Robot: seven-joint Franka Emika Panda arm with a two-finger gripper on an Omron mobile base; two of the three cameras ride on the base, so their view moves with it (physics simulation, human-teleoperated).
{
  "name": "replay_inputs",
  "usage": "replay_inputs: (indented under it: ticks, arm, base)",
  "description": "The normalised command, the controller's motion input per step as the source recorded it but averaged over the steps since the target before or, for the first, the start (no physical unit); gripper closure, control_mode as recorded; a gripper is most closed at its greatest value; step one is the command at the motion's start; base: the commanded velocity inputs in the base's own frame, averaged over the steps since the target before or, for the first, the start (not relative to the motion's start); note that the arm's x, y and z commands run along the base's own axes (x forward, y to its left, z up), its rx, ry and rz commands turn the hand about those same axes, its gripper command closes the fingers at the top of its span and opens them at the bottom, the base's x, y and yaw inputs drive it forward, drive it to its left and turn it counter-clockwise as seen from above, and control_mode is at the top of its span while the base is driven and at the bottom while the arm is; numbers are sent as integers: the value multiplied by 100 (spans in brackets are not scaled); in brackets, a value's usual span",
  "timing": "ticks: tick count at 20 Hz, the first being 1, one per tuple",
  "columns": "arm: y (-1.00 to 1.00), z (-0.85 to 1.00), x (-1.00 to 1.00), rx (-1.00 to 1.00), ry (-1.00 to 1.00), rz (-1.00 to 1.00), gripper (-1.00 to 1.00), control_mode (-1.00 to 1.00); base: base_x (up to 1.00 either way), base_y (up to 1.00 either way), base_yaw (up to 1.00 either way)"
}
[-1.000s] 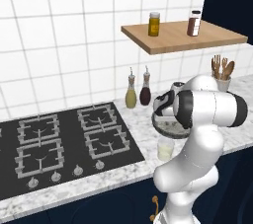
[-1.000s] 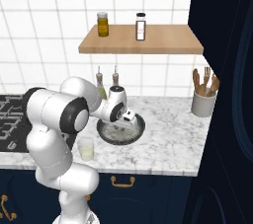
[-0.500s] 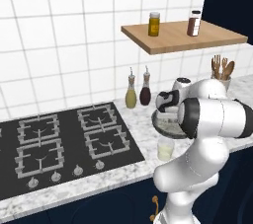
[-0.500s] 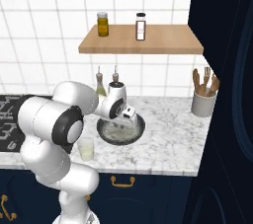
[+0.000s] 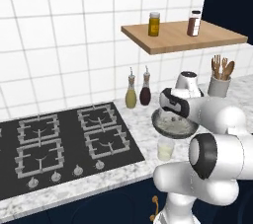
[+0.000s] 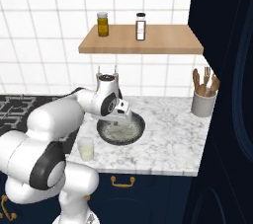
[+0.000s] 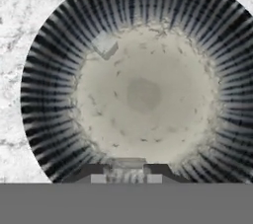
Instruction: Grab a lemon wedge from the fridge and one ice cube from the ice bowl, and put them in the glass of lemonade.
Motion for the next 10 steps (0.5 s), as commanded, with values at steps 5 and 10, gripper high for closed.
replay_inputs:
  ticks: [5, 10]
  arm:
    - [15, 43, -82, -13, 0, 17, 100, -100]
    - [25, 42, -69, -15, 0, 19, 100, -100]
  base:
    - [0, 0, 0]
    - [0, 0, 0]
